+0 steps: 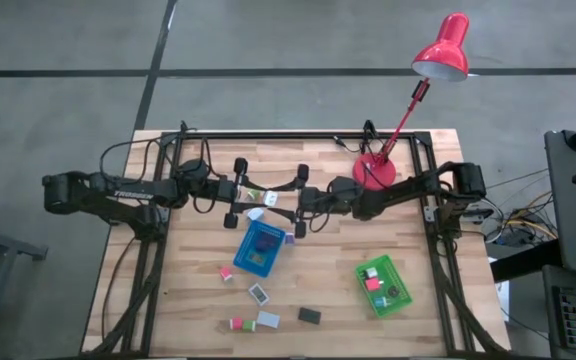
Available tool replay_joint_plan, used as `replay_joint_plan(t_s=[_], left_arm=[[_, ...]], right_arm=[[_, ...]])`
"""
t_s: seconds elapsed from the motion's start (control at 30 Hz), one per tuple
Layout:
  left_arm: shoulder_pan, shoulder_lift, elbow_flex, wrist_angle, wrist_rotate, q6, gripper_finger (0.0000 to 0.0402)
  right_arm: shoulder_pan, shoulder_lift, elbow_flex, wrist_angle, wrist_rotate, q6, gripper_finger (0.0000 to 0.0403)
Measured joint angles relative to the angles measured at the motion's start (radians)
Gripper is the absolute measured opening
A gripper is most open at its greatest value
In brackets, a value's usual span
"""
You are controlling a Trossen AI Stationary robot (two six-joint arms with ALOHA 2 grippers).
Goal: Pick & Place Office items
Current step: Put the top white charger adapter into the green bin
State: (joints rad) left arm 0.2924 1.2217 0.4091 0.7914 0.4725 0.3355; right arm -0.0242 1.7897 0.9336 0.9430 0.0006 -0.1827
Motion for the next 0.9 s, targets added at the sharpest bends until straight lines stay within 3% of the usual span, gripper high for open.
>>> replay_joint_plan(t_s=[0.3, 0.53, 0.9], left_arm=[[0.0, 0.0, 0.0, 0.0, 0.0, -0.003, 0.0156], [0.001, 0.0, 0.0, 0.001, -0.004, 0.0, 0.0156], [0.001, 0.0, 0.0, 0.001, -0.004, 0.001, 0.0156]], right_arm=[[0.0, 0.0, 0.011, -0.027, 0.001, -0.001, 0.0224], [0.006, 0.0, 0.011, -0.027, 0.034, -0.016, 0.0177], [0.01, 0.0, 0.011, -0.027, 0.032, -0.018, 0.0177]])
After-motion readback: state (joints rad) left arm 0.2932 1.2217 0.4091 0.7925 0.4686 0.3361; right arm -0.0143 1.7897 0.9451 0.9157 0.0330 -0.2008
